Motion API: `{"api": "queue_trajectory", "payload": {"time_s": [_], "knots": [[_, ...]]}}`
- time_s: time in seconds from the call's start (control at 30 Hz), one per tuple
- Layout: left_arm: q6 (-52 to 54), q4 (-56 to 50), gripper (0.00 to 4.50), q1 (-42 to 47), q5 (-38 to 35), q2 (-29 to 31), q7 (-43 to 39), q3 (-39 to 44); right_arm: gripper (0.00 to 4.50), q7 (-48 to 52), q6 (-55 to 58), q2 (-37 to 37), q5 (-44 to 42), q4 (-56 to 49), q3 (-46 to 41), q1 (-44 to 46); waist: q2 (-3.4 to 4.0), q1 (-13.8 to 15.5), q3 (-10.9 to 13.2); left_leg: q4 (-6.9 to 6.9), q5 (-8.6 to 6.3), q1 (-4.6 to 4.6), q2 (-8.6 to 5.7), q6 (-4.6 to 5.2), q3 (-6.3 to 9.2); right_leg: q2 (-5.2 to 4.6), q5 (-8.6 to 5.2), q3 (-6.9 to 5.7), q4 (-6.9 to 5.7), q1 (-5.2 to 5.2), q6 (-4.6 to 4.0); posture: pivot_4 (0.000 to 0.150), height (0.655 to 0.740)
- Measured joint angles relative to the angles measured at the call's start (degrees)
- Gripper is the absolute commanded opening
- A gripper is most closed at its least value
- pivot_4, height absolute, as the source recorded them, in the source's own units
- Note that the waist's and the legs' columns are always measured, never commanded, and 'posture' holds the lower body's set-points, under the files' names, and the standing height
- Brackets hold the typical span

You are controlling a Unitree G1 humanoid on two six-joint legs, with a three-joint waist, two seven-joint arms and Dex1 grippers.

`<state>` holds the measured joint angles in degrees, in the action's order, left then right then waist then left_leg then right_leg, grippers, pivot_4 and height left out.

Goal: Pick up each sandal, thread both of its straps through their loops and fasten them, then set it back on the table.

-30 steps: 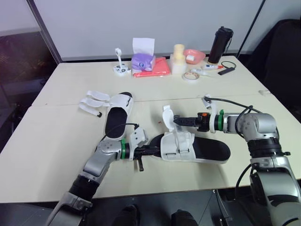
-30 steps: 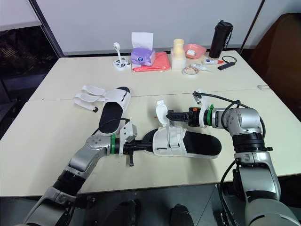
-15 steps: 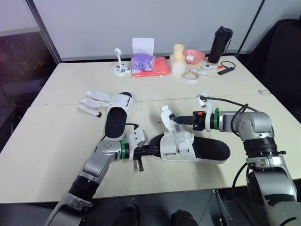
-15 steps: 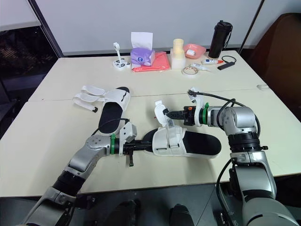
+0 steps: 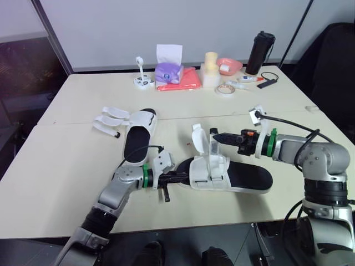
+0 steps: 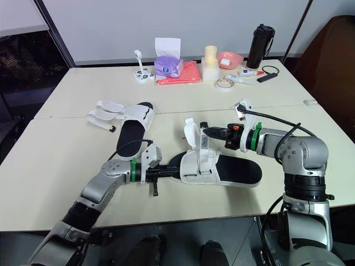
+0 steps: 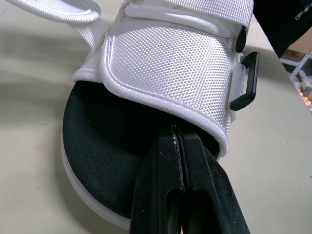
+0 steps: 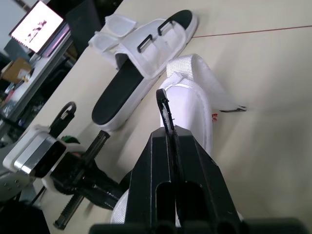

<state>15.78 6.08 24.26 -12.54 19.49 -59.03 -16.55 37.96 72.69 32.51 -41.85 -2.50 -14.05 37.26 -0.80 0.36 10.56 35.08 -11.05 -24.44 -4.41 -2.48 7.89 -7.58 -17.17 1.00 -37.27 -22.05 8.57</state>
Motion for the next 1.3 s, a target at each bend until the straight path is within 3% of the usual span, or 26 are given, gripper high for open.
{"api": "queue_trajectory", "payload": {"time_s": [0.6,1.3], "knots": [[0.2,-0.7,0.0,-0.4,0.0,0.0,0.5,-0.1,0.04,2.0,-9.4,0.0,6.8,16.7,7.7,2.2,0.01,-0.3,0.0,0.03,0.0,0.06,0.0,0.0,0.0,0.01,0.0,0.0,-0.02,0.08,0.0,0.15,0.74],[0.3,-1.1,0.0,-0.4,0.0,-0.3,0.8,-0.6,0.04,0.4,-5.8,1.4,6.0,13.0,6.0,-1.3,0.01,0.0,0.0,0.04,0.0,0.08,-0.01,0.0,0.03,0.0,0.0,-0.01,0.02,0.14,0.0,0.15,0.74]]}}
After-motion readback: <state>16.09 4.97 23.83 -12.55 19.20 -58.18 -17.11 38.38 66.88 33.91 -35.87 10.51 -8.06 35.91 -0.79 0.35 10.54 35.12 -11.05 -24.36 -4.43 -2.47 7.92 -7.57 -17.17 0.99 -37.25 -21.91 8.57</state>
